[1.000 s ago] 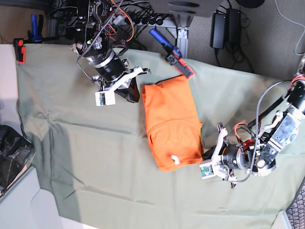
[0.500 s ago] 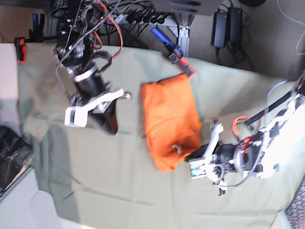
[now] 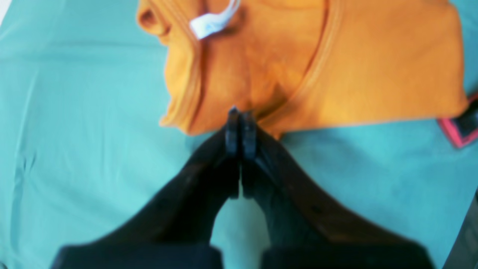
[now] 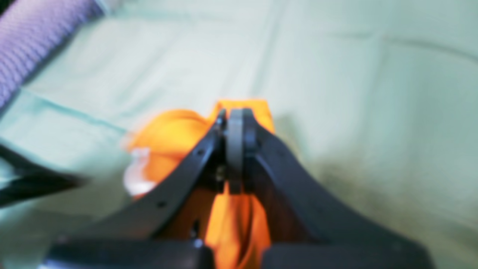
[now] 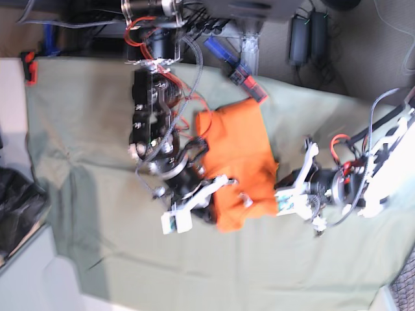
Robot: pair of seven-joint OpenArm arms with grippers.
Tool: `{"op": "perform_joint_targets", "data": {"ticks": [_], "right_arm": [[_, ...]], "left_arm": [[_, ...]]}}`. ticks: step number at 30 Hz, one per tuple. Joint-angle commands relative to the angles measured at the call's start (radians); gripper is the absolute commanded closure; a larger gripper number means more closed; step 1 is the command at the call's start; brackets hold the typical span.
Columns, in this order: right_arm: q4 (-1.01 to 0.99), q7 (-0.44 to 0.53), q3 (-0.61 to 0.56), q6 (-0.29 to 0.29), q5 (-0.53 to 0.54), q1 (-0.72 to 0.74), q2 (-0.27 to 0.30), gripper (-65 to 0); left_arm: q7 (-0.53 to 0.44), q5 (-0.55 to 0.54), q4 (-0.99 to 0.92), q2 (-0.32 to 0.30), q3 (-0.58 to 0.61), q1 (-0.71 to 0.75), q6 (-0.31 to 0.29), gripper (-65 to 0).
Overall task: Fold the T-shirt properly
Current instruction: 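Pat down the folded shirt edges with the right gripper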
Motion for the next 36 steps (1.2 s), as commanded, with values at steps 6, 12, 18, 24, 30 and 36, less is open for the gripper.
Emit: {"op": "perform_joint_targets", "data": {"ticks": [6,12,18,24,30,36], "right_arm": [[-0.303,0.074,-0.019,0.094,-0.059,0.149,0.003,0.0],[-0.372,0.123,-0.018,0.093,-0.089,0.163,0.016,0.0],[-0.286,0.105,-0.018,0.094,-0.087,0.164,0.025,0.0],[-0.03,0.023,-0.018,0.094,-0.075,0.126,0.048,0.0],[0.043,-0.087,-0.029,0.097,0.144,0.116,0.036,0.0],[0.024,-0.083,-0.119,0.097,0.084,0.085,0.0,0.0]], "left_arm": [[-0.006,-0.014,0.015,-0.014,-0.093,0.022,0.005,0.0],[-0.006,-0.056,0.015,-0.014,-0.246,0.09,0.005,0.0],[0.03,-0.108,0.015,-0.014,-0.36,0.132,-0.022,0.0],[0.065,-0.193,0.015,-0.054,-0.473,0.188,-0.035,0.0],[0.108,-0.312,0.015,-0.092,-0.629,0.245,-0.054,0.0],[0.13,-0.411,0.015,-0.1,-0.806,0.34,-0.054,0.0]]}}
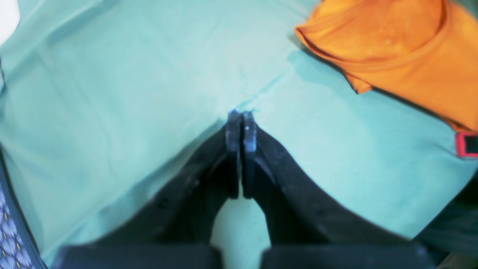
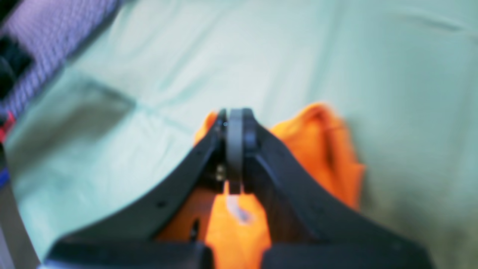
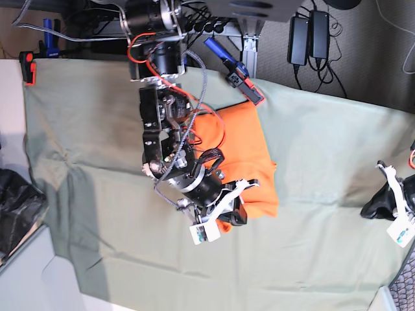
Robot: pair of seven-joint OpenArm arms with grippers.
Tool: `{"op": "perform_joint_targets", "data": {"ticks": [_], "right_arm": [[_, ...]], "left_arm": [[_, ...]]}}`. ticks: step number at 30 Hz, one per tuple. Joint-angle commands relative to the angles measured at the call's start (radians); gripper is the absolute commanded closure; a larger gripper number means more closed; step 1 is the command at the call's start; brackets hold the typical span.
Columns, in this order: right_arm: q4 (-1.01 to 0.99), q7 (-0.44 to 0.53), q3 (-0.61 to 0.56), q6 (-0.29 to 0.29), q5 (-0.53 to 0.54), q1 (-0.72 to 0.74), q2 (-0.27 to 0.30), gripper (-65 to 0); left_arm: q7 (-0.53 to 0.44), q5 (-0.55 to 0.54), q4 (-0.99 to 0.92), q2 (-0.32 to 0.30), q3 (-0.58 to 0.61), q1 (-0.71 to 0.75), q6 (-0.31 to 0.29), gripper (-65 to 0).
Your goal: Fold the T-shirt properly
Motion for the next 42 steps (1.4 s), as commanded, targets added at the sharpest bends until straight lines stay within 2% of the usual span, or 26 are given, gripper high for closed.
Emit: {"op": "perform_joint_targets", "data": {"ticks": [1,7,10,15,22,25,28,33,36,42], "right_arm": [[0.006,0.037,-0.009,0.096,-0.023,0.027,-0.002,0.0],[-0.151,0.175,-0.022,0.095,-0.179,0.046,0.013,0.0],[-0.254,0.233,-0.022,0.094,-0.214,0.082,0.024,0.0],[-0.358,0.248,-0.022,0.093,-0.219,0.155,0.022,0.0],[-0.359,0.248,-0.022,0.093,-0.181,0.22,0.022,0.0],[-0.337,0.248,-0.021,0.093,-0.174,0.23,0.023,0.0],[-0.266,0.215,-0.009,0.093,-0.172,0.226,0.023,0.0],[-0.096,0.07,0.028,0.093,-0.078,0.225,0.05,0.0],[-0.026,0.014,0.039,0.093,-0.026,0.211,0.102,0.0],[0.075,-0.008,0.046,0.093,-0.002,0.077,0.219,0.0]], "left_arm": [[-0.011,-0.026,0.014,-0.019,-0.029,-0.003,-0.009,0.0],[-0.003,-0.039,0.014,-0.019,-0.096,0.073,-0.009,0.0],[0.0,-0.039,0.014,-0.019,-0.101,0.098,-0.009,0.0],[0.001,-0.037,0.014,-0.019,-0.101,0.121,-0.009,0.0],[0.027,-0.039,0.014,-0.02,-0.119,0.124,-0.009,0.0],[0.079,-0.106,0.017,-0.02,-0.141,0.124,-0.009,0.0],[0.109,-0.143,0.02,-0.023,-0.161,0.134,-0.009,0.0],[0.108,-0.143,0.039,-0.048,-0.205,0.204,-0.009,0.0],[0.108,-0.143,0.067,-0.05,-0.265,0.275,-0.009,0.0],[0.108,-0.156,0.1,-0.05,-0.399,0.43,-0.009,0.0]]}}
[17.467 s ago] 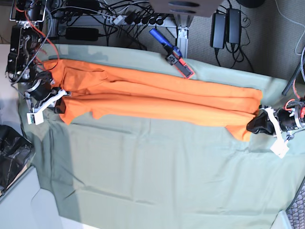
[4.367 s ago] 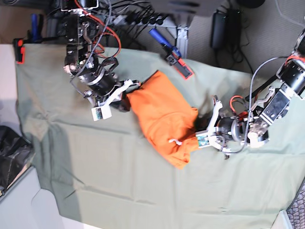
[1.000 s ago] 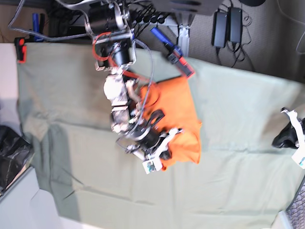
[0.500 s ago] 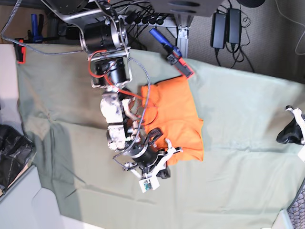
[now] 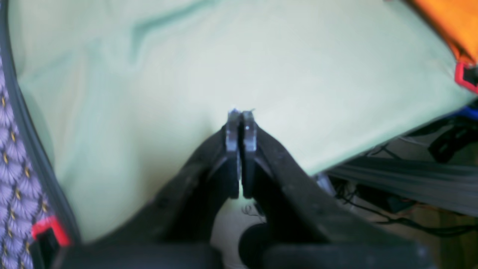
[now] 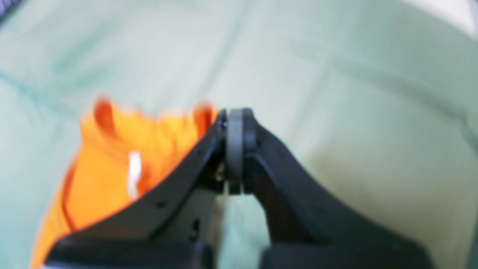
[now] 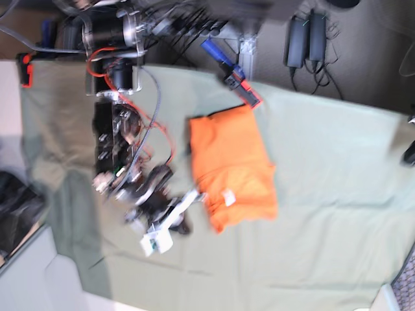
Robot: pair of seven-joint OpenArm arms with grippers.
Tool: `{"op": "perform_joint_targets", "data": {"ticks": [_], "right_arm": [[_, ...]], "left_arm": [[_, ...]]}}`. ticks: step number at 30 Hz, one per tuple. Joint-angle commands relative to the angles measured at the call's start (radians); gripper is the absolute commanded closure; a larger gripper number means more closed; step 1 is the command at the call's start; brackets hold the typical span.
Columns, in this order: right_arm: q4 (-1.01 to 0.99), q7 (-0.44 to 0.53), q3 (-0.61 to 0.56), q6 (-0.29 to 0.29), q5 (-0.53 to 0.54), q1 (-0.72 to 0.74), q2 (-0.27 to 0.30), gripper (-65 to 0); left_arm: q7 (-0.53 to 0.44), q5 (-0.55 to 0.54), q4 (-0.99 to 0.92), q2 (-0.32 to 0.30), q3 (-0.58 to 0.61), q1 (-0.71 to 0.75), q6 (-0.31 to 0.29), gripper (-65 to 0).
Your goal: Fold the T-shirt properly
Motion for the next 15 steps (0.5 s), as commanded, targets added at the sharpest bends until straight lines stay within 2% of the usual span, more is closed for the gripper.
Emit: {"op": "perform_joint_targets", "data": {"ticks": [1,9,15], "right_arm": [[0.035,0.025,0.011,0.093,0.02,-0.001,0.019,0.0],[0.194,0.004,0.153,0.093,0.129,-0.284,0.17,0.0],[0.32,-0.008,0.267,0.094,0.2,-0.549,0.229,0.0]], "left_arm": [[-0.017,-0.023,0.018,-0.022,-0.029,0.013,-0.009,0.0],[-0.018,0.002,0.025,-0.017,-0.07,0.165,-0.009,0.0],[-0.059,0.079,0.025,-0.011,-0.07,0.25,-0.009,0.0]]}}
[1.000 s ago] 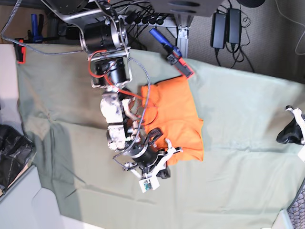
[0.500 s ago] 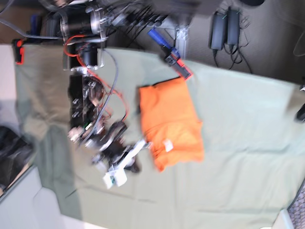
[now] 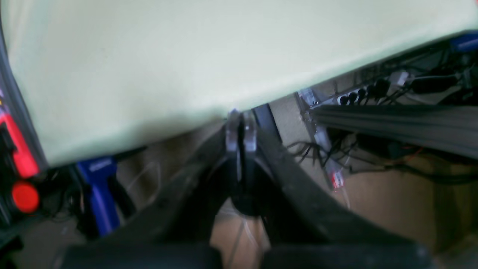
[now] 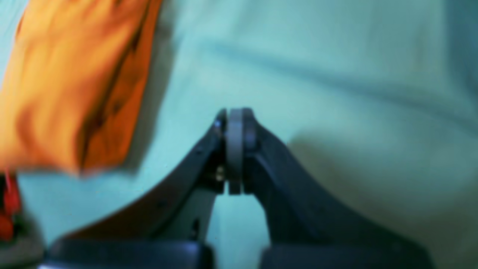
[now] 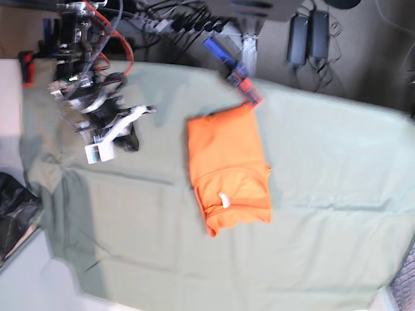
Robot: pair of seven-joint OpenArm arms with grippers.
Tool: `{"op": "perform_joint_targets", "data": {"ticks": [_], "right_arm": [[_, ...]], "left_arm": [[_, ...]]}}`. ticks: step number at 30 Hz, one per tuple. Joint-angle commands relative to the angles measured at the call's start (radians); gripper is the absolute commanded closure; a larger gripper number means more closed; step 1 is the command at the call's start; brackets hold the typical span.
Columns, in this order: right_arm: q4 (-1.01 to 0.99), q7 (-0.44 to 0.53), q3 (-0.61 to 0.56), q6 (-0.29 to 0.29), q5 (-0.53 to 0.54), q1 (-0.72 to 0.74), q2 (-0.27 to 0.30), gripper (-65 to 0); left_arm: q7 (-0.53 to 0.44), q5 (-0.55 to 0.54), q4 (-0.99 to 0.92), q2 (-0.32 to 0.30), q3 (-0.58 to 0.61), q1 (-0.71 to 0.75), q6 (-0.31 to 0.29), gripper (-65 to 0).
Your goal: Fold the T-shirt properly
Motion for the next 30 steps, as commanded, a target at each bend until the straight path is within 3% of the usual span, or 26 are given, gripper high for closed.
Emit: {"op": "perform_joint_targets", "data": {"ticks": [1,4,8,13,20,25,30], "right_arm": [[0.045,0.023,0.024,0.094,0.023,-0.037,0.023,0.0],[0.122,0.023,0.073,0.094,0.049,-0.174,0.031,0.0],[0.181,0.022,0.118,0.094,0.095,-0.335,0.031,0.0],[0.176,0.022,0.101,0.094,0.097,-0.513,0.03,0.0],[0.059,0.036,0.04,0.093,0.085,-0.662,0.03,0.0],[-0.146,0.095,-0.028,0.089,0.016,-0.607,0.03,0.0],[-0.448,0.09,-0.137,0.079,-0.051,-0.451,0.027,0.0]], "left_arm": [[-0.018,-0.008,0.013,-0.023,-0.011,0.01,-0.009,0.0],[-0.02,-0.003,0.013,-0.014,-0.011,0.052,-0.009,0.0],[-0.034,0.048,0.003,0.043,-0.01,0.103,-0.009,0.0],[-0.044,0.088,-0.07,0.117,-0.006,0.167,-0.009,0.0],[-0.159,0.203,-0.251,0.188,0.036,0.18,-0.009,0.0],[-0.244,0.427,-0.396,0.19,0.231,0.121,0.159,0.0],[-0.229,0.548,-0.592,0.219,0.465,-0.036,0.271,0.0]]}}
